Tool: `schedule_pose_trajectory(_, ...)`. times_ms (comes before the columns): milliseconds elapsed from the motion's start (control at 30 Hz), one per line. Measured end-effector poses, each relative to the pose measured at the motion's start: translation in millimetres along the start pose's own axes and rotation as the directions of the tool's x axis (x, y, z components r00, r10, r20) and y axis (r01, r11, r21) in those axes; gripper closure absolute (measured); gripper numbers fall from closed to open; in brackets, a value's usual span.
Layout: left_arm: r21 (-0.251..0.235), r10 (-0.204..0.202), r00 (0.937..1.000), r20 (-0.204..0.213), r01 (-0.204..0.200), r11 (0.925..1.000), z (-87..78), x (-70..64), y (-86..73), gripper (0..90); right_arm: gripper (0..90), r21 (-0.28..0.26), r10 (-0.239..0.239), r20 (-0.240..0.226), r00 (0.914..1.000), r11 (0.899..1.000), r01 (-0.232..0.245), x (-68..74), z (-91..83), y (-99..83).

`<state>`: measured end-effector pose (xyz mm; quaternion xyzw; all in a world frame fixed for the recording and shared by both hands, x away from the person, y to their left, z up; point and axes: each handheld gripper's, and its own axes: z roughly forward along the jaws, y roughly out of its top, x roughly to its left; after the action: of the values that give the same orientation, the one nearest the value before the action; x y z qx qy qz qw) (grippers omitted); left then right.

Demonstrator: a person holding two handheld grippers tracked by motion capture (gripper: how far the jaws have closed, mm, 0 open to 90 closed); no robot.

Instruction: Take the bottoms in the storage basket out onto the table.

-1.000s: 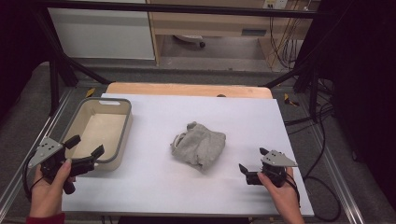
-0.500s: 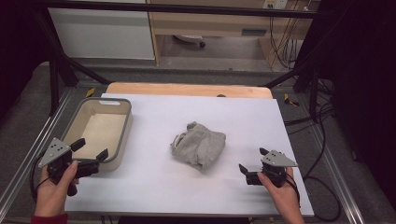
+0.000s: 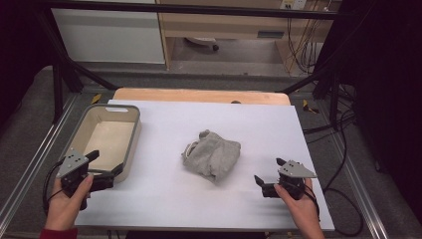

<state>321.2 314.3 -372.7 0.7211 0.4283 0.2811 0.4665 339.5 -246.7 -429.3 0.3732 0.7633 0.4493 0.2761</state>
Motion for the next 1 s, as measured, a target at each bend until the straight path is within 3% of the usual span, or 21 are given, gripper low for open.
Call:
schedule_pose_trajectory(567,0.033,0.030,0.9988,0.038,-0.031,0.9990,17.4,-16.8,-8.5,5.3,2.1,0.006,-0.002,-0.004,1.0000,1.000,0.002,1.2,1.3,-0.2)
schedule_pose_trajectory(1000,0.064,-0.014,0.9982,0.059,0.010,0.9979,29.0,-15.5,-20.1,5.5,2.1,0.009,0.000,-0.007,1.0000,1.000,0.000,0.6,1.1,-0.6)
